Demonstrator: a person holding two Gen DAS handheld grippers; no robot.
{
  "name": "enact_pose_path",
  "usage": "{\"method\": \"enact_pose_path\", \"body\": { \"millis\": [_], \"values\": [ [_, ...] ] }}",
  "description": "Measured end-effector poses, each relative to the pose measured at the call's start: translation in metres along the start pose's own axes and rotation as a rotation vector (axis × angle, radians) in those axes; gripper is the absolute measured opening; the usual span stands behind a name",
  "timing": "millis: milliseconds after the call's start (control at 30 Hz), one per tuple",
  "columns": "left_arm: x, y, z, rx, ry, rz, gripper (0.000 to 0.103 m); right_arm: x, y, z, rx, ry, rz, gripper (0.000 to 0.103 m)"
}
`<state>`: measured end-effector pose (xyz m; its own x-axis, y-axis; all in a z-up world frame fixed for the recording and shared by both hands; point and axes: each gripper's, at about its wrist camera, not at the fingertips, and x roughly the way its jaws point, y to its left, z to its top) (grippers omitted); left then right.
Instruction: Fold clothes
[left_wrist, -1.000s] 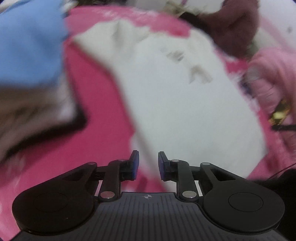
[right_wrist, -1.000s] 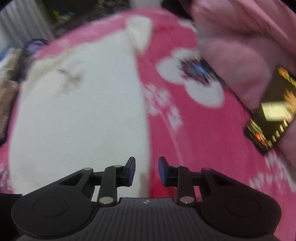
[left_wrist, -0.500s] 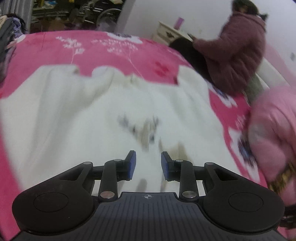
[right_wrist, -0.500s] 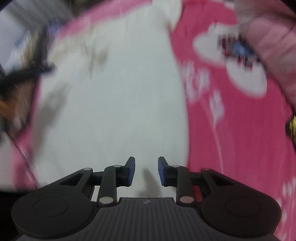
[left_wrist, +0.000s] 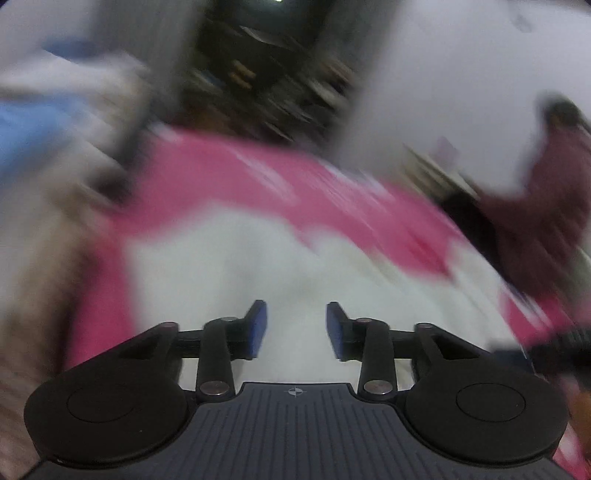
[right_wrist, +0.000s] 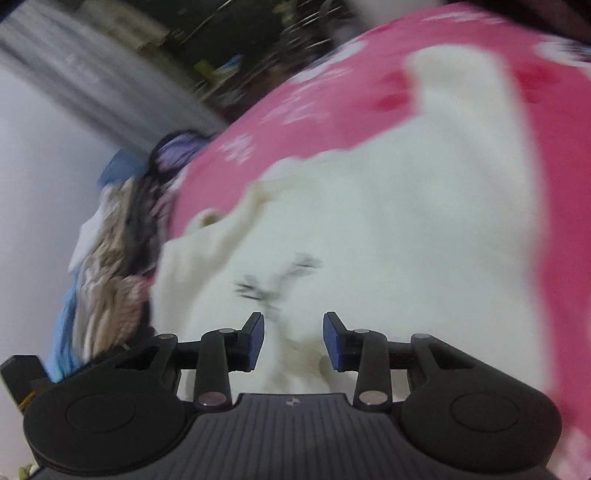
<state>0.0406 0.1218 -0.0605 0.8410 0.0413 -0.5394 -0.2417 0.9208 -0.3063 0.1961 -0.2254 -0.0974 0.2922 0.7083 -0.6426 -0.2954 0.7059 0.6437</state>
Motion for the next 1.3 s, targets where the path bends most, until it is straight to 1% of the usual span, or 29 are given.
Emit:
{"method": "enact_pose_path", "body": {
  "millis": [33, 67, 100, 200, 267, 333, 400, 433, 467, 500, 533, 567, 633, 667, 733, 800, 867, 900, 933, 967, 1000, 1033, 1100, 1133, 1167, 1200, 1233, 1267, 1300],
  "values": [
    [0.000, 0.012, 0.008, -0.037, -0.044, 0.077, 0.045, 0.016, 0.009, 0.006, -0.011, 0.014, 0.031, 0.041],
    [0.006, 0.023, 0.014, -0.069, -0.048, 0.147, 0.048, 0.031, 0.018, 0.011, -0.015, 0.022, 0.059, 0.042],
    [0.018, 0.036, 0.020, -0.103, -0.023, 0.213, 0.048, 0.044, 0.027, 0.015, -0.015, 0.027, 0.085, 0.043],
    [0.056, 0.066, 0.025, -0.192, 0.049, 0.267, 0.048, 0.083, 0.052, 0.028, -0.013, 0.045, 0.161, 0.044],
    [0.080, 0.074, 0.027, -0.226, 0.081, 0.255, 0.050, 0.104, 0.066, 0.031, -0.010, 0.066, 0.205, 0.046],
    [0.104, 0.083, 0.028, -0.269, 0.101, 0.275, 0.054, 0.120, 0.077, 0.031, -0.005, 0.080, 0.219, 0.046],
    [0.123, 0.090, 0.027, -0.305, 0.127, 0.294, 0.052, 0.127, 0.078, 0.028, 0.017, 0.087, 0.223, 0.047],
    [0.130, 0.093, 0.026, -0.322, 0.140, 0.298, 0.048, 0.127, 0.074, 0.024, 0.034, 0.086, 0.223, 0.047],
    [0.129, 0.091, 0.026, -0.314, 0.124, 0.296, 0.034, 0.125, 0.069, 0.021, 0.050, 0.082, 0.219, 0.047],
    [0.128, 0.089, 0.025, -0.306, 0.107, 0.293, 0.028, 0.122, 0.064, 0.018, 0.065, 0.077, 0.214, 0.047],
    [0.126, 0.088, 0.024, -0.304, 0.094, 0.292, 0.015, 0.119, 0.059, 0.015, 0.078, 0.072, 0.203, 0.047],
    [0.121, 0.087, 0.025, -0.322, 0.072, 0.280, 0.012, 0.113, 0.052, 0.014, 0.088, 0.065, 0.186, 0.048],
    [0.104, 0.077, 0.029, -0.328, 0.012, 0.231, 0.012, 0.099, 0.038, 0.011, 0.111, 0.040, 0.148, 0.049],
    [0.092, 0.066, 0.033, -0.290, -0.032, 0.190, 0.011, 0.093, 0.031, 0.011, 0.120, 0.025, 0.132, 0.049],
    [0.066, 0.033, 0.037, -0.156, -0.114, 0.057, 0.011, 0.079, 0.018, 0.010, 0.140, -0.006, 0.101, 0.049],
    [0.041, -0.004, 0.033, -0.003, -0.152, -0.095, 0.011, 0.064, 0.007, 0.010, 0.161, -0.043, 0.074, 0.049],
    [0.026, -0.038, 0.020, 0.129, -0.144, -0.224, 0.012, 0.051, -0.001, 0.010, 0.177, -0.084, 0.056, 0.049],
    [0.020, -0.056, 0.009, 0.215, -0.121, -0.292, 0.012, 0.044, -0.004, 0.009, 0.184, -0.104, 0.048, 0.049],
    [0.018, -0.073, -0.004, 0.310, -0.085, -0.353, 0.013, 0.037, -0.008, 0.009, 0.191, -0.124, 0.040, 0.049],
    [0.017, -0.092, -0.023, 0.424, -0.029, -0.404, 0.017, 0.030, -0.011, 0.009, 0.193, -0.148, 0.022, 0.049],
    [0.016, -0.106, -0.041, 0.506, 0.016, -0.422, 0.017, 0.024, -0.015, 0.008, 0.193, -0.175, -0.003, 0.049],
    [0.019, -0.116, -0.058, 0.561, 0.059, -0.430, 0.019, 0.018, -0.018, 0.007, 0.197, -0.199, -0.031, 0.049],
    [0.029, -0.124, -0.087, 0.599, 0.165, -0.439, 0.021, 0.013, -0.024, 0.005, 0.218, -0.219, -0.063, 0.049],
    [0.030, -0.124, -0.090, 0.589, 0.186, -0.436, 0.023, 0.011, -0.027, 0.005, 0.230, -0.226, -0.075, 0.050],
    [0.030, -0.123, -0.094, 0.578, 0.205, -0.433, 0.026, 0.011, -0.028, 0.005, 0.231, -0.224, -0.083, 0.050],
    [0.026, -0.120, -0.091, 0.554, 0.197, -0.443, 0.029, 0.012, -0.027, 0.005, 0.225, -0.218, -0.088, 0.051],
    [0.023, -0.116, -0.086, 0.527, 0.198, -0.457, 0.036, 0.014, -0.024, 0.005, 0.216, -0.213, -0.094, 0.053],
    [0.022, -0.112, -0.080, 0.494, 0.208, -0.474, 0.039, 0.017, -0.021, 0.007, 0.203, -0.208, -0.096, 0.055],
    [0.020, -0.108, -0.074, 0.460, 0.219, -0.492, 0.039, 0.020, -0.019, 0.009, 0.191, -0.202, -0.097, 0.056]
  ]
}}
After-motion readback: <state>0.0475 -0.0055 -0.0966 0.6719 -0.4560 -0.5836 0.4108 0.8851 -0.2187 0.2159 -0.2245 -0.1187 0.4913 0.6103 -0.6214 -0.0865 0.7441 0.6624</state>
